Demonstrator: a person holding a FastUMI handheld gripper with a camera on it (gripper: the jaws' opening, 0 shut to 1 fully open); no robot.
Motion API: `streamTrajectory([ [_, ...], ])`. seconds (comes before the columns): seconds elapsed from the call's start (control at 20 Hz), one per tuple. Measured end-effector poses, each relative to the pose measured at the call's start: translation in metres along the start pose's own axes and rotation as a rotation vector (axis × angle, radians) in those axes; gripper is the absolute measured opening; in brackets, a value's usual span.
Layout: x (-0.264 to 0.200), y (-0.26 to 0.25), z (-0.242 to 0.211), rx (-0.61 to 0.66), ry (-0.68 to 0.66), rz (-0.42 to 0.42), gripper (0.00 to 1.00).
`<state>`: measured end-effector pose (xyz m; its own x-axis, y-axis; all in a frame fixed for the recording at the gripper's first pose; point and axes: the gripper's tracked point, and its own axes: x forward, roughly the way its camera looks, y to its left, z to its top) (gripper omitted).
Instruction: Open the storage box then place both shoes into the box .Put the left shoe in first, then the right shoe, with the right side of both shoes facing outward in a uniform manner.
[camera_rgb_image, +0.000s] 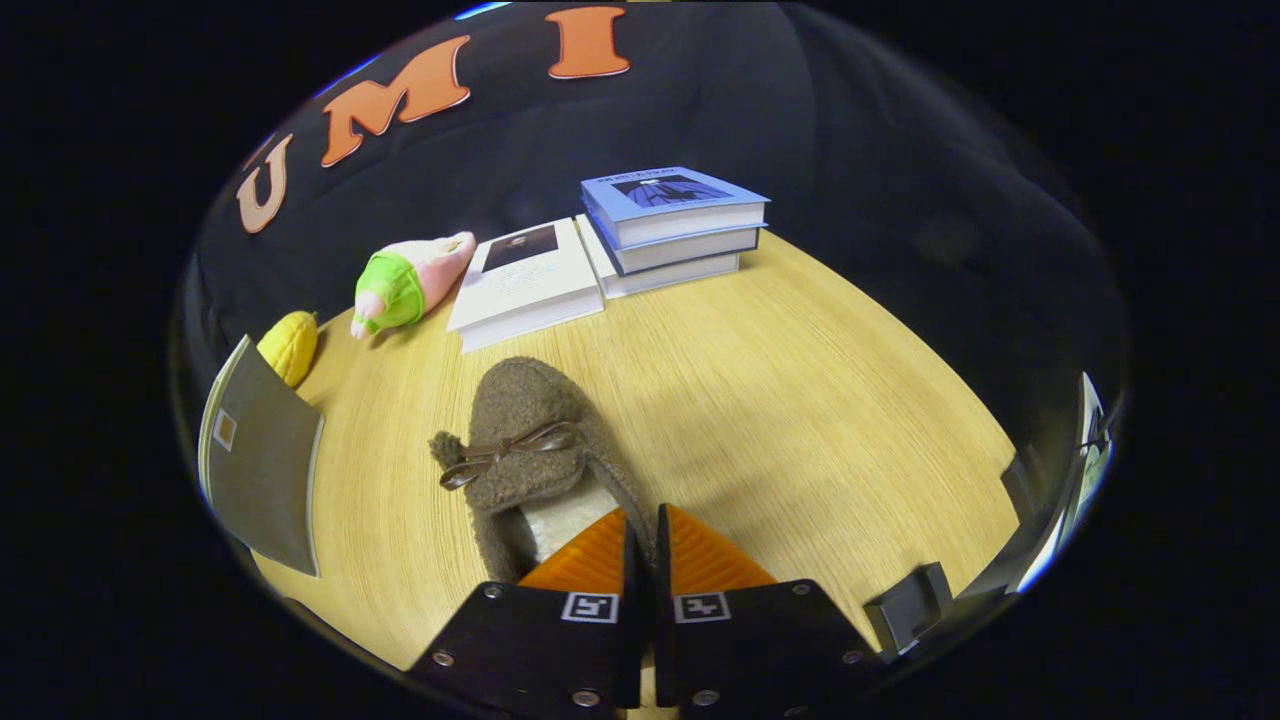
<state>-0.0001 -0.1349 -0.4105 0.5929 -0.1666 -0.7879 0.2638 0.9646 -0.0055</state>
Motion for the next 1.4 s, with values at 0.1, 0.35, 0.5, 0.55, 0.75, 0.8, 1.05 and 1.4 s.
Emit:
streamTrajectory([
  [0.1, -0.004, 0.004, 0.006, 0.008, -0.008, -0.003, 0.03],
  [0.35, -0.034, 0.040, 0.038, 0.042, -0.071, 0.041, 0.01],
  [0.5, -0.062, 0.072, 0.065, 0.063, -0.118, 0.081, 0.02],
  [0.55, -0.072, 0.086, 0.075, 0.067, -0.133, 0.097, 0.02],
  [0.75, -0.109, 0.143, 0.108, 0.082, -0.182, 0.152, 0.01],
  [0.8, -0.116, 0.158, 0.111, 0.079, -0.186, 0.162, 0.01],
  [1.05, -0.146, 0.242, 0.109, 0.091, -0.169, 0.228, 0.01],
  [1.4, -0.166, 0.357, 0.069, 0.086, -0.121, 0.319, 0.01],
])
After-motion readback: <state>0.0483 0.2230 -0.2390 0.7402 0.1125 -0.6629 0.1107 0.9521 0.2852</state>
